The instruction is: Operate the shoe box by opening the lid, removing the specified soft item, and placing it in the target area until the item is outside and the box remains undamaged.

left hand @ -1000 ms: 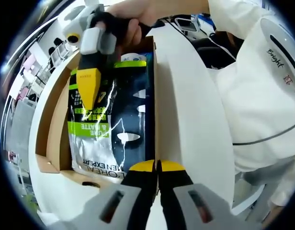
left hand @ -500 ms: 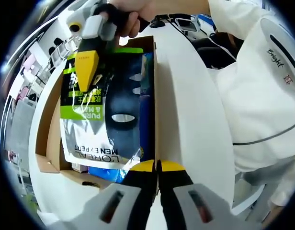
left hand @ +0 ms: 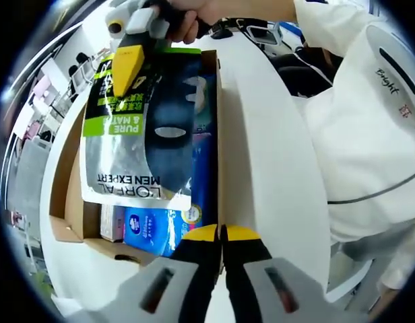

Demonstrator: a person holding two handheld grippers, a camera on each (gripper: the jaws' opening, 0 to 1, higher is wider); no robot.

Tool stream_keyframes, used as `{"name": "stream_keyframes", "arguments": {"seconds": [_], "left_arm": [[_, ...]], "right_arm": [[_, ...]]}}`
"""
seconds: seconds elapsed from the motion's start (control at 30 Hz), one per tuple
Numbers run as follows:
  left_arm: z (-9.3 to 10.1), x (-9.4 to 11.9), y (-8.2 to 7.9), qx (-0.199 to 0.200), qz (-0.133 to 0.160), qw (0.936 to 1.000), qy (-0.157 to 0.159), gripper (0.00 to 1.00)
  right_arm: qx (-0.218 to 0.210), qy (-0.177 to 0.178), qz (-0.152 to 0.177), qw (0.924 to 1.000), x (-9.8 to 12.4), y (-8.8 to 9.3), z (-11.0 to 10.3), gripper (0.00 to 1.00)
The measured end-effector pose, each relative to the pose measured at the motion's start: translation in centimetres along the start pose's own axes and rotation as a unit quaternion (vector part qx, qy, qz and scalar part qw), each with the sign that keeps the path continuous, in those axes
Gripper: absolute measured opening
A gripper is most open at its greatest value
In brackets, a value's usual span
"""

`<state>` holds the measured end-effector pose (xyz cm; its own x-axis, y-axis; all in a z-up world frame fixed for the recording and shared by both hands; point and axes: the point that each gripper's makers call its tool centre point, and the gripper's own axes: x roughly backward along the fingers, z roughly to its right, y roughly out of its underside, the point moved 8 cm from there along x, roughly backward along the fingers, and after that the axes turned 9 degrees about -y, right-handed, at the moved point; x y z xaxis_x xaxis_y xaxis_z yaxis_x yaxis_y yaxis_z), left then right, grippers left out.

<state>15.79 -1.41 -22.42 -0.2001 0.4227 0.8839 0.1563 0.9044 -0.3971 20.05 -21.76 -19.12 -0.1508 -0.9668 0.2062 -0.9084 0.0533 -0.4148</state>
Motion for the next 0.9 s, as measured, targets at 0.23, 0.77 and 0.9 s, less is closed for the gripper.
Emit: {"name": "stream_keyframes", "arguments": {"seconds": [0.23, 0.77, 0.9], "left_arm": [[0.1, 0.0, 0.1, 0.0, 0.003, 1.0, -0.002, 0.01], [0.0, 0.0, 0.0, -0.003, -0.002, 1.0, 0.0, 0.01], [0.0, 0.0, 0.1, 0.0, 0.003, 1.0, -0.001, 0.01]], "right_arm": [[-0.004, -0.005, 0.002, 1.0, 1.3, 0.0, -0.2, 0.0], [0.007, -0.011, 0.012, 0.9998, 5.6, -0.2, -0.5, 0.0], [0.026, 0.012, 0.037, 0.9989, 6.8, -0.6, -0.5, 0.0]]}}
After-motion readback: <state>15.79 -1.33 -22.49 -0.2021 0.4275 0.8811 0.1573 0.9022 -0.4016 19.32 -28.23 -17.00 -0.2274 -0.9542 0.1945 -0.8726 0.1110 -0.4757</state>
